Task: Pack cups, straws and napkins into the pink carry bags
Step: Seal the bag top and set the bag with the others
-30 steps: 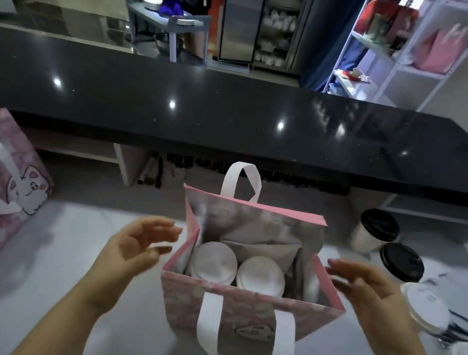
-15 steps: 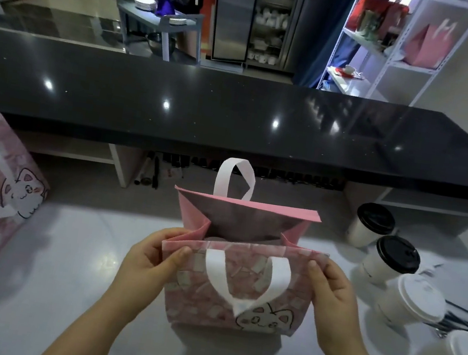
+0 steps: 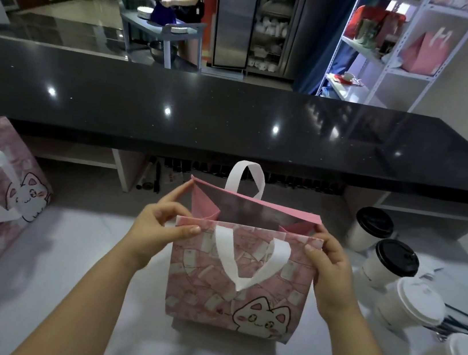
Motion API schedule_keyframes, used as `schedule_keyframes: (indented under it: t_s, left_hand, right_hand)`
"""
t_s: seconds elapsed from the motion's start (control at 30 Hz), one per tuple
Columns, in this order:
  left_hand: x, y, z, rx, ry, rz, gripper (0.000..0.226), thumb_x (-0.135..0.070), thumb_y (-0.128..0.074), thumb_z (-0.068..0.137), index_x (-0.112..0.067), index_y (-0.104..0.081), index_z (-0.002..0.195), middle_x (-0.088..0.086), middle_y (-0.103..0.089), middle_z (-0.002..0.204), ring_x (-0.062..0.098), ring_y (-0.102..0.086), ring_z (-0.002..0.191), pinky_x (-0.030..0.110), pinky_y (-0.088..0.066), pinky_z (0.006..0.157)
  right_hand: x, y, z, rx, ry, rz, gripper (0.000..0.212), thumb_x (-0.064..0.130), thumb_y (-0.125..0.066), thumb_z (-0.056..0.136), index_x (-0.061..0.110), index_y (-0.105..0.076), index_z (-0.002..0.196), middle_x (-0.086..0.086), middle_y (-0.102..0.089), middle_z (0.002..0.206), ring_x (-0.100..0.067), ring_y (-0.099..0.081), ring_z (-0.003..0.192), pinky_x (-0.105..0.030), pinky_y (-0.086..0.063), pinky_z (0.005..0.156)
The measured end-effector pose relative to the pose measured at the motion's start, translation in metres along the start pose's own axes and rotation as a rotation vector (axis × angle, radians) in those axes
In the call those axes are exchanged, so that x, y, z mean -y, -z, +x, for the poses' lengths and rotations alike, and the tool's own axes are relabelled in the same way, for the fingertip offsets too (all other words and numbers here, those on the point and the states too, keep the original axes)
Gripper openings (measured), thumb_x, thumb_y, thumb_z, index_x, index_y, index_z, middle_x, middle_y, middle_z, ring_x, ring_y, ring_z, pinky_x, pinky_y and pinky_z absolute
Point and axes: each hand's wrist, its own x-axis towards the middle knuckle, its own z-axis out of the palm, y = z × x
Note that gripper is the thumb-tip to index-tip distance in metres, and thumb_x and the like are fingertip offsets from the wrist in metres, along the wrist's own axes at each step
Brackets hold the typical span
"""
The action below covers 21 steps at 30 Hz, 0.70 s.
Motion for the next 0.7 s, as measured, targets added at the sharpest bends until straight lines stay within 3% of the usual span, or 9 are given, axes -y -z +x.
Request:
schedule_keyframes:
  t_s: [0.07,0.13,0.23,0.33,0.43,0.5,0.6,0.7]
  left_hand:
    - [0.001,-0.001,0.006,-0.055,-0.015,-0.042,0.023,-0.025,-0.087,0.055,-0.015,-0.068,0.063,-0.020,-0.059,0.128,0.017,-0.057,0.117,0.033,-0.055,0.080]
    - [0.004,-0.005,0.009,-0.114,-0.044,-0.101,0.026,-0.021,-0.088,0.051,-0.016,-0.065,0.063,-0.008,-0.068,0.111,0.021,-0.064,0.103,0.026,-0.056,0.071]
    - [0.010,-0.010,0.012,-0.152,-0.076,-0.178,0.028,-0.013,-0.087,0.049,-0.019,-0.061,0.060,-0.004,-0.069,0.088,0.015,-0.068,0.088,0.025,-0.056,0.070]
    - [0.010,-0.012,0.014,-0.139,-0.074,-0.146,0.036,-0.014,-0.086,0.053,-0.019,-0.052,0.062,0.000,-0.065,0.077,0.013,-0.066,0.073,0.024,-0.056,0.066]
    - [0.008,-0.011,0.014,-0.118,-0.069,-0.120,0.035,-0.012,-0.085,0.058,-0.020,-0.055,0.074,0.003,-0.066,0.077,0.014,-0.066,0.071,0.023,-0.056,0.065]
    - [0.005,-0.011,0.015,-0.102,-0.070,-0.098,0.031,-0.011,-0.082,0.062,-0.022,-0.064,0.084,0.001,-0.068,0.080,0.013,-0.067,0.073,0.023,-0.056,0.065]
    - [-0.001,-0.010,0.015,-0.041,-0.098,-0.020,0.015,-0.004,-0.077,0.072,-0.018,-0.072,0.075,-0.002,-0.068,0.081,0.012,-0.066,0.076,0.025,-0.056,0.066]
    - [-0.002,-0.005,0.013,-0.052,-0.137,0.098,0.035,0.016,-0.071,0.074,-0.018,-0.074,0.067,-0.001,-0.069,0.085,0.013,-0.066,0.084,0.022,-0.055,0.069]
  right_hand:
    - [-0.001,-0.001,0.002,-0.031,0.016,-0.041,0.032,-0.002,-0.056,0.091,0.025,-0.072,0.089,0.000,-0.070,0.099,-0.018,-0.067,0.090,-0.027,-0.057,0.069]
    - [-0.003,-0.002,0.004,-0.103,0.046,-0.076,0.035,-0.005,-0.057,0.089,0.027,-0.071,0.088,0.000,-0.067,0.085,-0.014,-0.066,0.081,-0.024,-0.056,0.066]
    - [-0.005,-0.004,0.008,-0.148,0.077,-0.075,0.034,-0.006,-0.059,0.087,0.025,-0.069,0.081,0.006,-0.068,0.079,-0.008,-0.065,0.074,-0.021,-0.054,0.062]
    - [-0.005,-0.004,0.010,-0.178,0.097,-0.047,0.031,-0.001,-0.067,0.085,0.029,-0.066,0.079,0.010,-0.066,0.074,-0.005,-0.062,0.071,-0.021,-0.054,0.062]
    - [-0.006,-0.003,0.009,-0.195,0.136,-0.056,0.035,0.001,-0.070,0.082,0.034,-0.060,0.089,0.010,-0.066,0.074,-0.007,-0.063,0.073,-0.022,-0.056,0.065]
    - [-0.006,0.000,0.008,-0.171,0.199,-0.186,0.043,0.000,-0.069,0.084,0.034,-0.052,0.104,0.005,-0.069,0.081,-0.010,-0.065,0.079,-0.023,-0.057,0.068]
    - [-0.003,0.005,0.009,-0.068,0.335,-0.464,0.059,-0.009,-0.066,0.083,0.039,-0.048,0.112,0.016,-0.062,0.102,-0.008,-0.064,0.093,-0.022,-0.056,0.076]
    - [-0.001,0.010,0.012,0.006,0.496,-0.680,0.068,-0.022,-0.063,0.074,0.037,-0.052,0.108,0.019,-0.057,0.105,-0.010,-0.058,0.098,-0.022,-0.051,0.084]
